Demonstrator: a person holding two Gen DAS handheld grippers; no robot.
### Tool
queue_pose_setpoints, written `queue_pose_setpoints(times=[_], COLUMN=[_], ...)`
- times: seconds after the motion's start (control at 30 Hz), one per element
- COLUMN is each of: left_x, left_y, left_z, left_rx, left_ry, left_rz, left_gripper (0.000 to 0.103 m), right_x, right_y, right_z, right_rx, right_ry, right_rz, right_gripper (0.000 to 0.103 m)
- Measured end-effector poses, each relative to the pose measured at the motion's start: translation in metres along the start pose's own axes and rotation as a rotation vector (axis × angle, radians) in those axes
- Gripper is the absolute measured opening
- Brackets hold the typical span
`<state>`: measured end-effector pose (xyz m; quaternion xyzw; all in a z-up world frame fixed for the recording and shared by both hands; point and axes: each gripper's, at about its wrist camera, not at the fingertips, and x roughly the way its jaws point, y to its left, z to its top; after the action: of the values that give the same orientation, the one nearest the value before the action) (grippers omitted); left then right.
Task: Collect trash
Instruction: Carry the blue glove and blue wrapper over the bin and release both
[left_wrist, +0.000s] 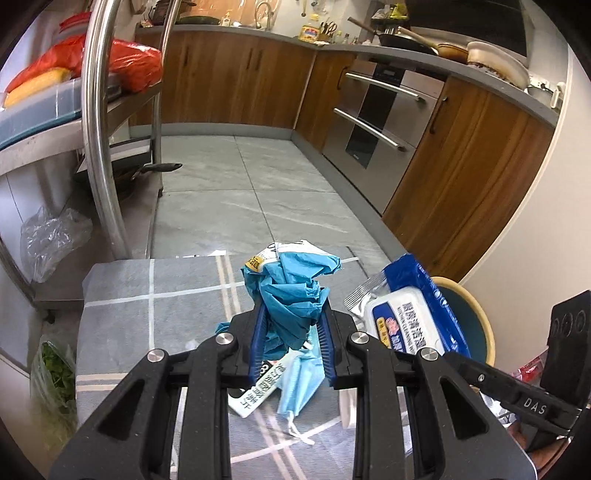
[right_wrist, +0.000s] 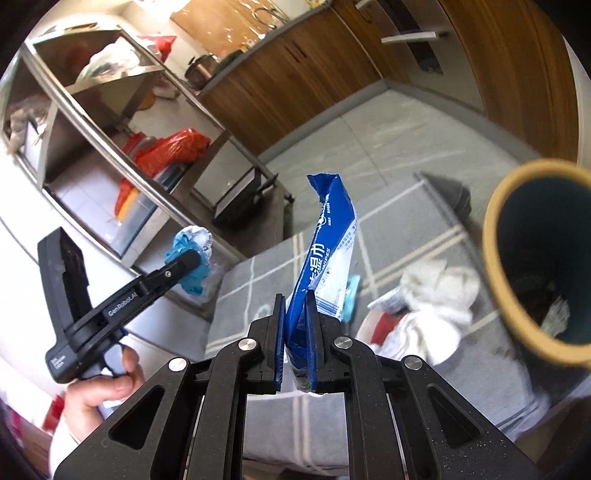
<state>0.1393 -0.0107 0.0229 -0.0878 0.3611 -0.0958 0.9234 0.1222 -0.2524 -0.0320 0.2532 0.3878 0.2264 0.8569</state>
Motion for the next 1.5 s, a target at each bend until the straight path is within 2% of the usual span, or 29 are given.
queue_pose_setpoints(times=[0.27,0.57,1.07,1.2,1.4,1.5], left_x=[0.004,0.019,0.057,0.071,0.098,0.115], left_y=[-0.030,-0.076,-0.171,-0.190,-0.214,-0.227], left_z=[-0.003,-0.008,-0.025,-0.029,-0.034,-0.037], left_rx=[0.037,0.097,0.209,0.218,0.197,0.186], left_ry=[0.010,0.042,0.127,0.159,0.208,0.242], left_rz=[-0.040,-0.113,-0.226,-0.263,-0.363,-0.384], left_gripper=[0.024,0.024,0.024,0.024,0.024,0.025], right_x=[-0.031,-0.065,-0.118,-0.123,-0.119,-0.117], right_y=[-0.024,-0.065,-0.118,-0.130,-0.152,-0.164], right_z=[0.012,0.008,0.008,0.008,0.006,0.004], right_rx=[-0.013,0.022,0.081,0.104,0.146,0.174], right_ry=[-0.062,-0.100,-0.184,-0.198,-0.194,-0.192], right_rz=[-0.077,-0.164,-0.241,-0.252,-0.266,-0.267], right_gripper=[0.011,0.011,0.011,0.011,0.011,0.011])
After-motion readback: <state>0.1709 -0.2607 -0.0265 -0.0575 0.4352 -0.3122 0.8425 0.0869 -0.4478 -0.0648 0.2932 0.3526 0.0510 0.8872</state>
